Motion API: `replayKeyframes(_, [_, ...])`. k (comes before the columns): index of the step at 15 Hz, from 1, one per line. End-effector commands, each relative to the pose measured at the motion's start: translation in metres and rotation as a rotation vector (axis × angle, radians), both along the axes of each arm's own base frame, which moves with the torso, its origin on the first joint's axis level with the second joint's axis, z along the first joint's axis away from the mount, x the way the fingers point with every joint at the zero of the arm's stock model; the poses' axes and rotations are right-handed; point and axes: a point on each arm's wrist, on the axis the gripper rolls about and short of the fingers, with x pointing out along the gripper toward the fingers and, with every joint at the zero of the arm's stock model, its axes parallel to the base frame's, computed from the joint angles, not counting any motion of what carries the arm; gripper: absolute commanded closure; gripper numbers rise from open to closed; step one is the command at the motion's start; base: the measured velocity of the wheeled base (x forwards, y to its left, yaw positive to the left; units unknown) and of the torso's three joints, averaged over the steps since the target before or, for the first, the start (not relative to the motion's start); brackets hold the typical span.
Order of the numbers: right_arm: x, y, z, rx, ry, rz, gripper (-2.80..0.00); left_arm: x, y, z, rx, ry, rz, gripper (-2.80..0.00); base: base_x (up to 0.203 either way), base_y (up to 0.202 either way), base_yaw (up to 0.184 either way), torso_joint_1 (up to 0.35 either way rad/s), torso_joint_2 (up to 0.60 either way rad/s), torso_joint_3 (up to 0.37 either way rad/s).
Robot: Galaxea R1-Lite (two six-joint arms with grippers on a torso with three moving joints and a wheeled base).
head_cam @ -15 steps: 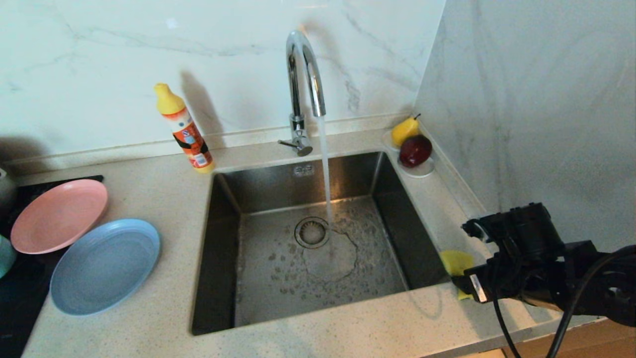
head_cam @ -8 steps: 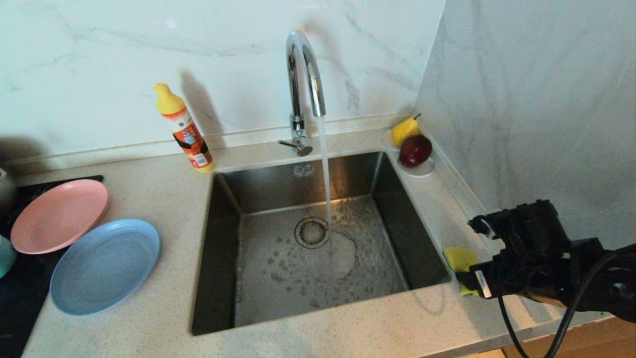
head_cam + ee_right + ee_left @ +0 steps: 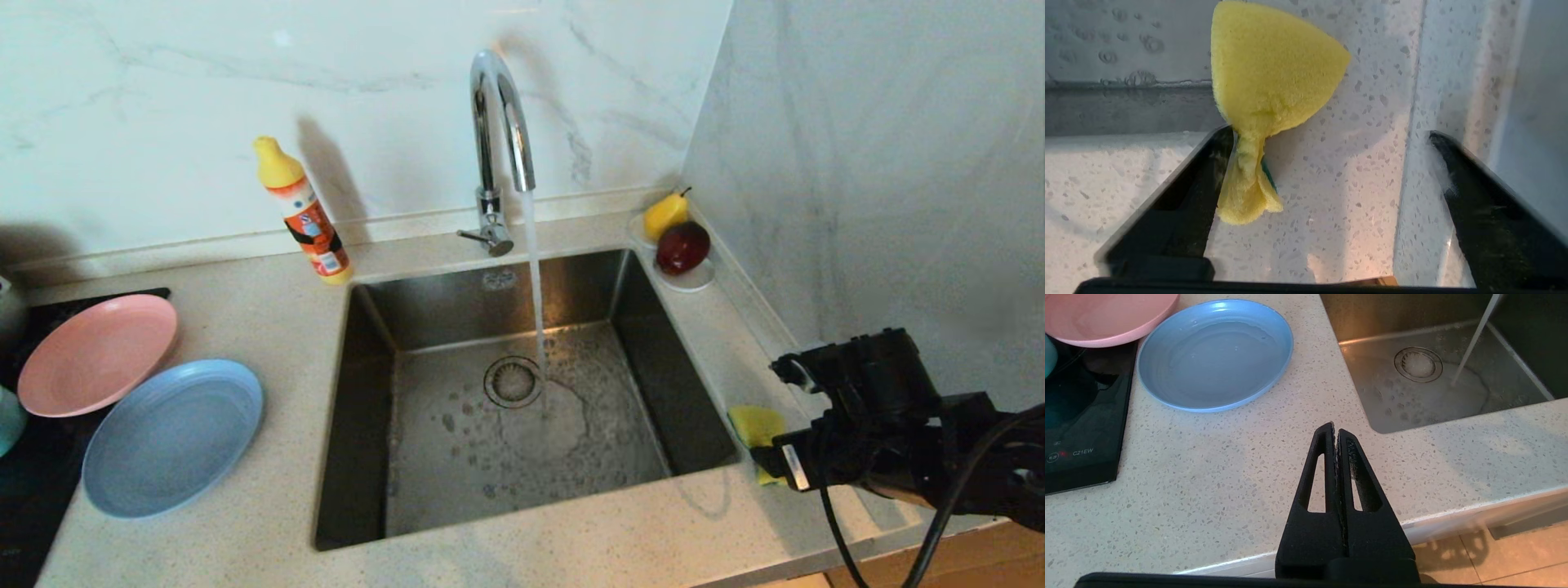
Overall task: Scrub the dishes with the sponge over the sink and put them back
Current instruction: Put down the sponge
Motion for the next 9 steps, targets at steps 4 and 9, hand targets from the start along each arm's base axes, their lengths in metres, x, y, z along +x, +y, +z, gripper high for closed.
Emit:
replayKeyframes(4, [-0.0038,0.0019,0.0054,0.007,-0.020,0.007,0.00,0.0004,0.0000,-0.0017,0.001,0.006,-0.001,0.00,0.000,0.000,0.000,0.000,0.00,0.000])
replayKeyframes(9, [-0.0047,0.0051,0.0026,0.004,-0.009,0.019,0.00,0.0004,0.0000,-0.0017,0.001,0.006,0.000,0.00,0.000,0.000,0.000,0.000,0.00,0.000])
